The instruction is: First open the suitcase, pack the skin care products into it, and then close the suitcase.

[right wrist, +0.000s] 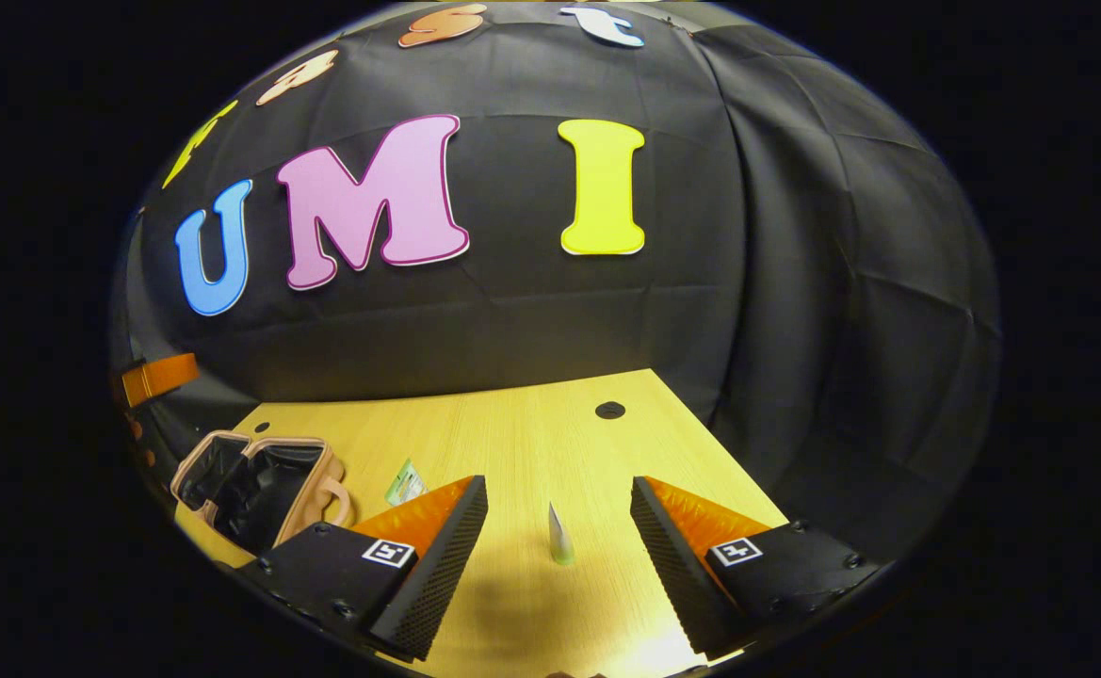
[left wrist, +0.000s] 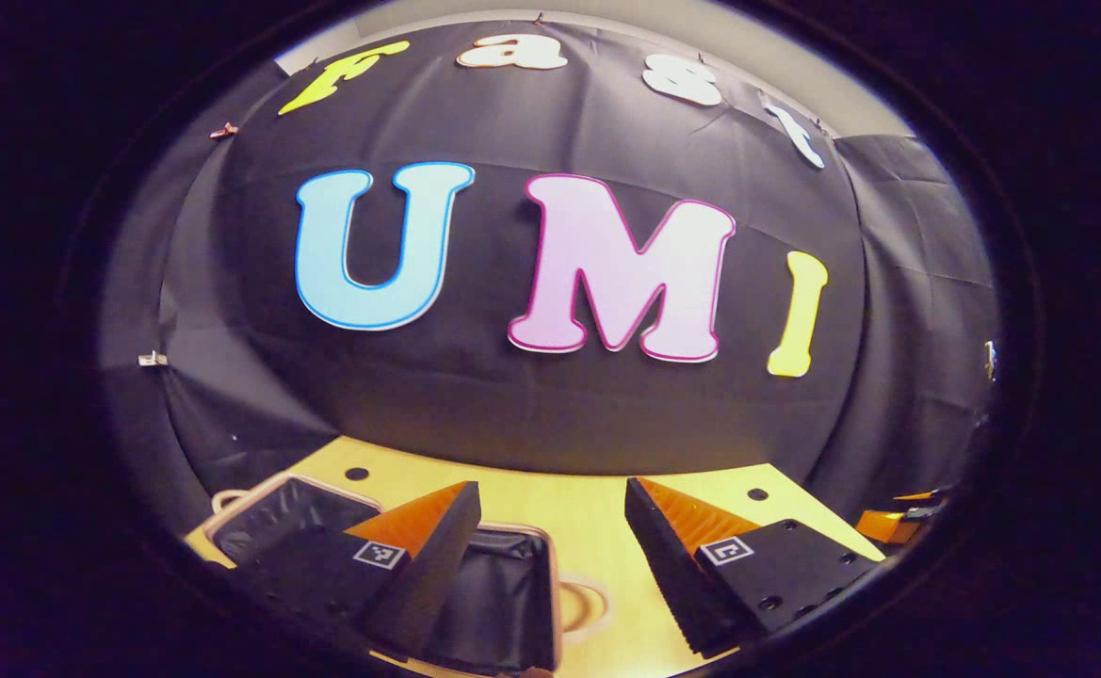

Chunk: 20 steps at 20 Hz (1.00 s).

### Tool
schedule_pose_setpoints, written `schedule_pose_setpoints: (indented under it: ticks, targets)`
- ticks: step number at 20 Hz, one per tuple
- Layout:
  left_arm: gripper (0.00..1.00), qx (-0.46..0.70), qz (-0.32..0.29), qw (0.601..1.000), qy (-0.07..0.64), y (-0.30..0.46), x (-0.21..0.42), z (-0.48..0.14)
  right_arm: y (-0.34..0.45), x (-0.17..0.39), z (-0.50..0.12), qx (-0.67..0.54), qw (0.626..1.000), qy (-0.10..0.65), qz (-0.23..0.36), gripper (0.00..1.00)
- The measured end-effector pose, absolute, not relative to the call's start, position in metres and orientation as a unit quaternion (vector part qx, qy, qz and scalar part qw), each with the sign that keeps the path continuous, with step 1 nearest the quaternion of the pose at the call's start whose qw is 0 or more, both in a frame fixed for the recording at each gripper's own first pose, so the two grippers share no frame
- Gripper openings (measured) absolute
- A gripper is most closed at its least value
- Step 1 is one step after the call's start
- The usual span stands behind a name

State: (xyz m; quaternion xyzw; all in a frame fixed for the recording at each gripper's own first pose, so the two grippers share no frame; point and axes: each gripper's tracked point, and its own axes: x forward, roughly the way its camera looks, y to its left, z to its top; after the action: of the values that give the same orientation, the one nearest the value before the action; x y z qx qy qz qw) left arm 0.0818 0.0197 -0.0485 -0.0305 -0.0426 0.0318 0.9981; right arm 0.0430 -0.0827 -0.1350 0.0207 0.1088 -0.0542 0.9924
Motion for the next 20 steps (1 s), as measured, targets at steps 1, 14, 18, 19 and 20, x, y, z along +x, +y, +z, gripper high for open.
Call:
schedule_pose_setpoints:
  ticks: [1, 14, 18, 19, 20]
  targets:
    - [0.98, -0.026, 0.014, 0.999, -0.036, -0.001, 0.087, -0.064, -0.084, 0.044, -0.138, 0.015, 0.993, 0.107, -0.051, 0.97]
    - [0.98, 0.051, -0.126, 0.986, 0.099, -0.137, 0.203, -0.226, -0.09, 0.086, -0.25, 0.019, 0.983, 0.179, -0.033, 0.98]
    - [0.95, 0.041, -0.125, 0.983, 0.128, -0.155, 0.241, -0.245, -0.093, 0.107, -0.268, 0.039, 0.979, 0.197, -0.036, 0.98]
    - [0.84, 0.039, -0.124, 0.983, 0.132, -0.157, 0.243, -0.247, -0.091, 0.112, -0.271, 0.043, 0.979, 0.198, -0.034, 0.98]
    - [0.8, 0.04, -0.125, 0.982, 0.137, -0.16, 0.247, -0.25, -0.09, 0.115, -0.274, 0.044, 0.978, 0.2, -0.033, 0.98]
